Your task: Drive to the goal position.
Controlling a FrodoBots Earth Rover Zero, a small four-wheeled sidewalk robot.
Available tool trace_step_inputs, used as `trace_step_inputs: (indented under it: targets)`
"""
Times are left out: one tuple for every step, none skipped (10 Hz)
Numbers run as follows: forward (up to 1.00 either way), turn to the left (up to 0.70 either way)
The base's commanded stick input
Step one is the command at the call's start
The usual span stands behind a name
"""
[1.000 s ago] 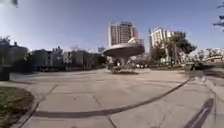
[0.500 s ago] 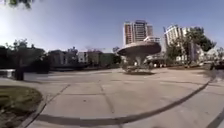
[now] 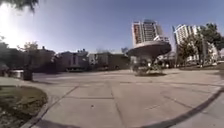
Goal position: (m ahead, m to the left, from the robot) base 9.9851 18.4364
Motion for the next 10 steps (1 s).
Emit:
trace_step_inputs:
  targets:
    - [0.46, 0.00]
    - [0.46, 0.00]
    - [0.46, 0.00]
    - [0.46, 0.00]
    - [0.46, 0.00]
    - [0.46, 0.00]
    - [0.46, 0.00]
    - [0.46, 0.00]
    - [0.46, 0.00]
    - [0.46, 0.00]
